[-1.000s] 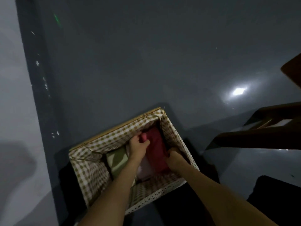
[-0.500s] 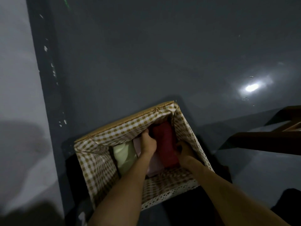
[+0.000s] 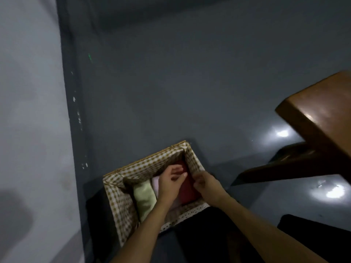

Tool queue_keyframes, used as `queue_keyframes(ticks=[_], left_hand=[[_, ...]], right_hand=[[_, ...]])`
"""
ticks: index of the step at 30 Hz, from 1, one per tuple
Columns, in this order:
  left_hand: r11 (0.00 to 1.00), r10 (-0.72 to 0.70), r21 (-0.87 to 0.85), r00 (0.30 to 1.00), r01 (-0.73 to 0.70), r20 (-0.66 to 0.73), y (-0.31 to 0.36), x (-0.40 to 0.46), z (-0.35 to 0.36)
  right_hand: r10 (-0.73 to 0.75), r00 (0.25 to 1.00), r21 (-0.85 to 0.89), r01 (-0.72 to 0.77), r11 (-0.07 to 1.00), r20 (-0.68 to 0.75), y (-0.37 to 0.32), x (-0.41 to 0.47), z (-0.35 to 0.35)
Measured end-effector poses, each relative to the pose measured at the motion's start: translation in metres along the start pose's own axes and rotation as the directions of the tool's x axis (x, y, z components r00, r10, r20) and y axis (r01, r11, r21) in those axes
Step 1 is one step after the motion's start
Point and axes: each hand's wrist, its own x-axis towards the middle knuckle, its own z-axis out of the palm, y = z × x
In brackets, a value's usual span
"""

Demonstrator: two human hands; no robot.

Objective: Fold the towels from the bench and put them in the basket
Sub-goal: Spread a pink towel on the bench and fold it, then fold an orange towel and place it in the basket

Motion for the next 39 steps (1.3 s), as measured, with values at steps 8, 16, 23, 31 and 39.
queue_keyframes(ticks=[8,16,23,31,39], left_hand=[[0.964,0.260,-0.114,0.939,-0.239,0.224,0.181,-0.101,0.035],[0.904,0.427,-0.289,0.730,-0.317,0.534,0.330,-0.241,0.147],[0.860,0.429,-0.258,0.350,-0.440,0.833,0.376,-0.356,0.294],[0.815,0.184,-0.161,-0.014,-0.557,0.983,0.354,-0.489,0.434],[0.779,0.063,-0.156,-0.171,-0.607,0.983,0.301,-0.635,0.531]], right_hand=[[-0.269,0.920,-0.030,0.272,0.962,-0.287,-0.037,-0.155,-0.140],[-0.277,0.748,-0.149,0.236,0.960,-0.603,0.026,-0.355,-0.257],[-0.069,0.534,-0.176,-0.152,0.973,-0.843,0.143,-0.512,-0.311],[0.316,0.297,0.055,-0.646,0.762,-0.901,0.297,-0.683,-0.302],[0.619,0.015,0.423,-0.718,0.553,-0.785,0.413,-0.779,-0.298]])
